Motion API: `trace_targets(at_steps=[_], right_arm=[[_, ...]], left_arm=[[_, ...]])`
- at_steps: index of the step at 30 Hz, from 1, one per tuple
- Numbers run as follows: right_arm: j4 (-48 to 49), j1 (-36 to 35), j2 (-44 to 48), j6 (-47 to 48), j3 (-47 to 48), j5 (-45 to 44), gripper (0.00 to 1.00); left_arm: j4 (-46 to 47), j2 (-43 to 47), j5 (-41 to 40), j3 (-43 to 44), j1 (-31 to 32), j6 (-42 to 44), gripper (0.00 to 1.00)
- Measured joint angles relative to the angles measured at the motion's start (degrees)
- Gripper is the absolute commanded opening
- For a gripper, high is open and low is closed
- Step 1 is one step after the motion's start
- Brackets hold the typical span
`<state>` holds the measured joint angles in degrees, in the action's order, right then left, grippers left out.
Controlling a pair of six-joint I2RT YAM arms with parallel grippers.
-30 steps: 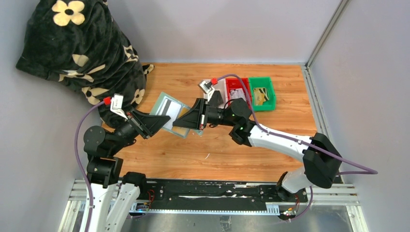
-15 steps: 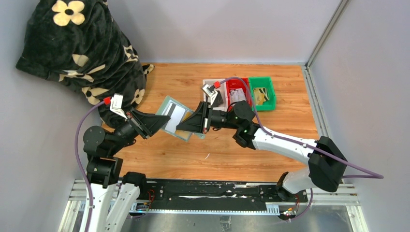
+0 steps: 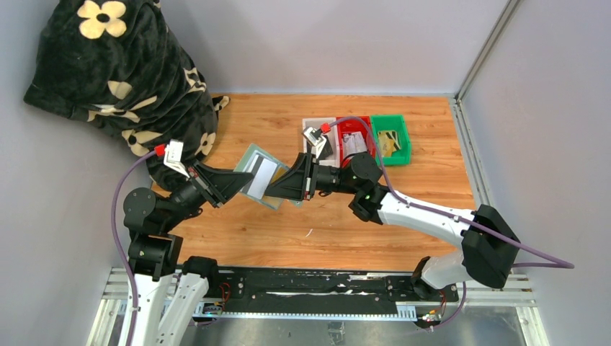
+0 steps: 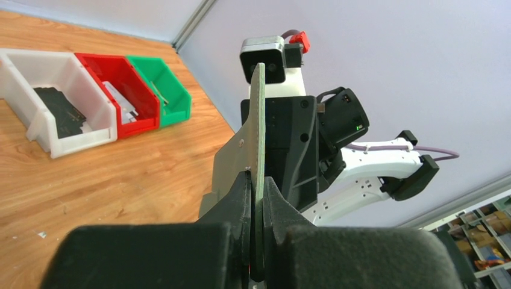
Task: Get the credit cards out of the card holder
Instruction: Remove the credit card from the card holder.
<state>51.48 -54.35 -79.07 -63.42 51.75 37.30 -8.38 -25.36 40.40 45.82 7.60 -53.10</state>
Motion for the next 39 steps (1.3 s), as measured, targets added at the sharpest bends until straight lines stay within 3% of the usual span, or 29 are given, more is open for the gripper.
trace_targets(at_steps=[4, 10, 13, 17, 21, 26, 33, 39], right_arm=[[2.5, 0.0, -0.1, -1.4, -0.3, -0.5, 0.44], [5.7, 0.0, -2.2, -3.6, 0.2, -0.6, 0.36], [7.5, 0.1, -3.5, -5.1, 0.3, -0.8, 0.26], [10.2, 0.4, -5.2, -7.2, 0.3, -1.1, 0.0], [12.4, 0.5, -6.2, -9.0, 0.3, -1.3, 0.0], [13.4, 0.5, -6.1, -9.0, -0.3, -1.4, 0.0], [13.3, 0.5, -4.4, -8.5, -3.1, -2.1, 0.0], [13.3, 0.5, -4.0, -8.1, -3.2, -2.2, 0.0]], left_arm=[[-0.6, 0.0, -0.3, 0.0, 0.0, 0.1, 0.0], [-0.5, 0.0, -0.9, 0.1, 0.0, -0.1, 0.0], [-0.5, 0.0, -1.2, 0.1, 0.0, -0.1, 0.0], [-0.2, 0.0, -1.6, 0.4, 0.0, -0.1, 0.0], [-0.3, 0.0, -2.3, 0.8, 0.0, 0.2, 0.0], [-0.6, 0.1, -2.3, 1.2, 0.0, 0.3, 0.17], [-1.4, 0.0, -1.4, 1.2, 0.0, 0.2, 0.03], [-1.4, 0.0, -1.4, 1.2, 0.0, -0.2, 0.0]])
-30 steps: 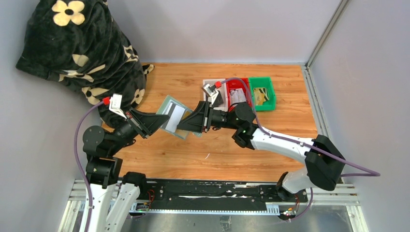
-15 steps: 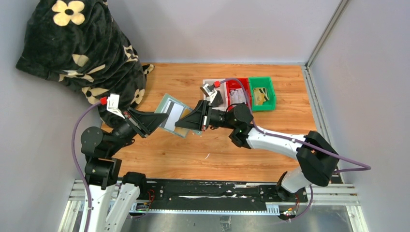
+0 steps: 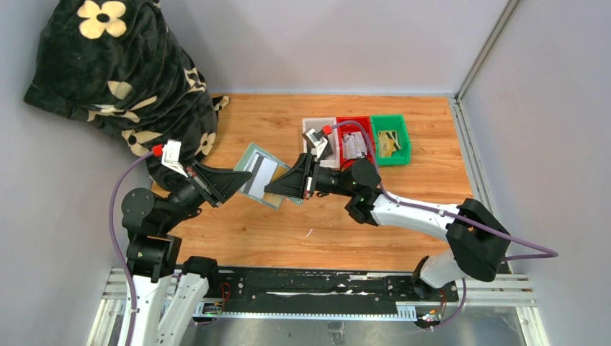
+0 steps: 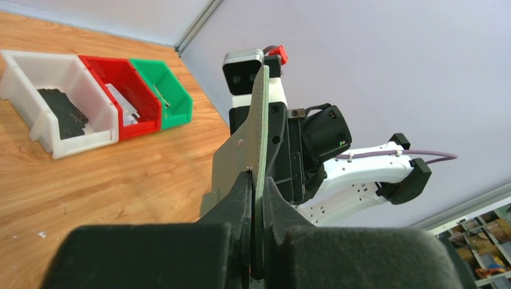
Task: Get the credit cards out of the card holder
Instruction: Remove the credit card from the card holder.
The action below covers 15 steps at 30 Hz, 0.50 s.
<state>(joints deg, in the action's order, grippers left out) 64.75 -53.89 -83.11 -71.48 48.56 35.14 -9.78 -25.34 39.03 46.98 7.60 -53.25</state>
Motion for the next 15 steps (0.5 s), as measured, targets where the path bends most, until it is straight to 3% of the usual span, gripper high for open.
trace_targets(at_steps=[15], right_arm=[[2.2, -0.3, 1.3, 0.1, -3.7, -2.6, 0.0]], left_arm=[[-0.2, -0.1, -2.1, 0.1, 0.1, -0.4, 0.0]])
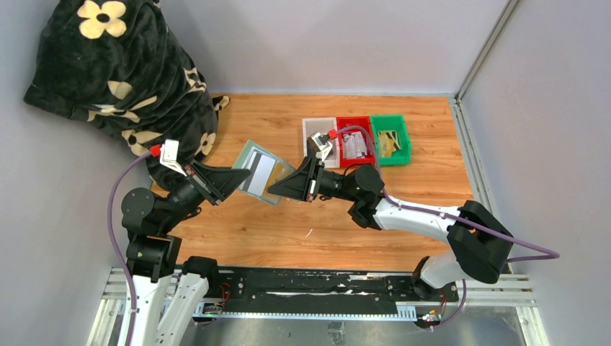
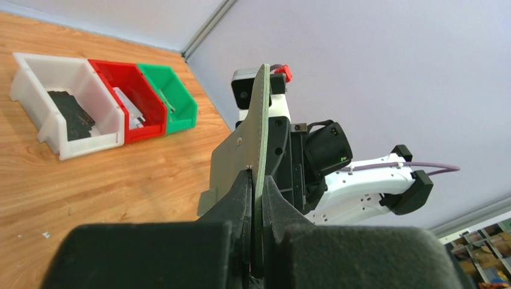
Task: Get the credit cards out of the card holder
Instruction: Remove the credit card from the card holder.
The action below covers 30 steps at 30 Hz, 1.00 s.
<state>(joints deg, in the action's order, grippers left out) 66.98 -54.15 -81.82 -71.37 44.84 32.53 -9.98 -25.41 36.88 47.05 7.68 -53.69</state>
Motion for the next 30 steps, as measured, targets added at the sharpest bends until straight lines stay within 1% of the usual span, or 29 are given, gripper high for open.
trace_targets(at_steps=[1, 3, 4, 6, 11, 14, 16, 25, 30], right_arm=[[0.4, -0.1, 0.0, -0.1, 0.0, -0.1, 0.02], [1.4, -0.3, -0.1, -0.5, -0.1, -0.3, 0.16], [1.9, -0.3, -0.2, -0.7, 0.0, -0.3, 0.21], [2.6, -0.4, -0.2, -0.9, 0.0, -0.5, 0.26], [2.6, -0.5, -0.3, -1.0, 1.6, -0.5, 0.31], [1.8, -0.5, -0.3, -0.8, 3.2, -0.4, 0.32], [0.6, -0.5, -0.3, -0.4, 3.9, -0.2, 0.35], [-5.6, -0.5, -0.2, 2.3, 4.2, 0.4, 0.39], [-7.9, -0.5, 0.6, 3.5, 4.2, 0.4, 0.4]], left_arm=[[0.0, 0.0, -0.1, 0.0, 0.0, 0.0, 0.0], [0.0, 0.0, -0.1, 0.0, 0.0, -0.1, 0.0], [0.0, 0.0, -0.1, 0.0, 0.0, -0.1, 0.0], [0.0, 0.0, -0.1, 0.0, 0.0, -0.1, 0.0], [0.0, 0.0, -0.1, 0.0, 0.0, -0.2, 0.0], [0.0, 0.0, -0.1, 0.0, 0.0, -0.4, 0.0], [0.0, 0.0, 0.0, 0.0, 0.0, -0.6, 0.0], [0.0, 0.0, -0.1, 0.3, 0.0, -0.8, 0.0], [0.0, 0.0, -0.1, 0.3, 0.0, -1.0, 0.0]])
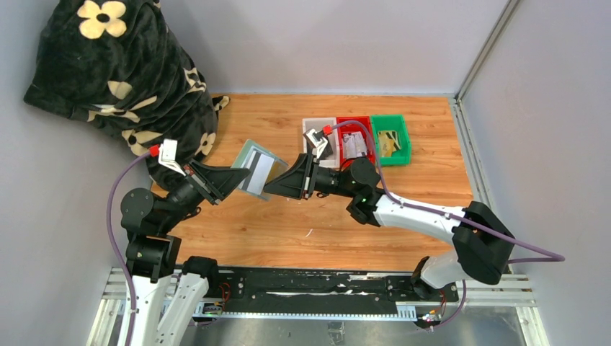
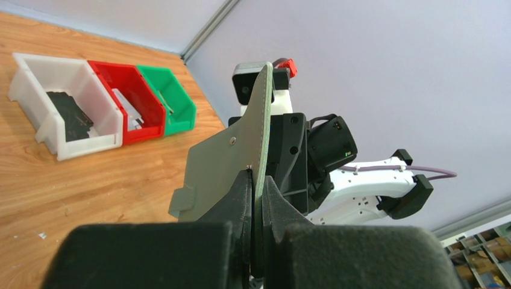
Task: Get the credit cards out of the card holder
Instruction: Remove the credit card from the card holder.
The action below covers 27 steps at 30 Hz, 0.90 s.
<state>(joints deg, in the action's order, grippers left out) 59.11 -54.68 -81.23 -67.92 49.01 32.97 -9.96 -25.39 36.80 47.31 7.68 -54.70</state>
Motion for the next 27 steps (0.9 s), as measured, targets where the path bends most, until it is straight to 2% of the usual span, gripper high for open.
trace_targets(at_steps=[8, 11, 16, 17, 21, 27], right_arm=[[5.9, 0.0, -3.3, -3.7, 2.8, 0.7, 0.38], [7.9, 0.0, -4.4, -5.2, 3.2, 0.8, 0.28], [9.0, 0.0, -4.6, -6.4, 3.1, 0.8, 0.08], [9.3, 0.0, -4.7, -6.5, 3.1, 0.8, 0.01], [12.1, 0.0, -5.4, -7.6, 2.6, 0.5, 0.0], [16.1, -0.2, -5.7, -8.1, -0.2, -1.0, 0.0]], left_arm=[[0.4, 0.0, -0.5, 0.2, -0.1, 0.0, 0.0], [0.8, 0.3, -0.7, 0.5, -0.1, 0.2, 0.0], [1.6, 0.5, -0.8, 0.8, -0.1, -0.2, 0.0], [1.8, 0.5, -0.7, 0.8, -0.1, -0.2, 0.0], [2.1, 0.7, -0.8, 0.9, -0.1, -0.4, 0.03], [0.4, 0.6, -0.6, 0.9, -0.1, -0.4, 0.01]])
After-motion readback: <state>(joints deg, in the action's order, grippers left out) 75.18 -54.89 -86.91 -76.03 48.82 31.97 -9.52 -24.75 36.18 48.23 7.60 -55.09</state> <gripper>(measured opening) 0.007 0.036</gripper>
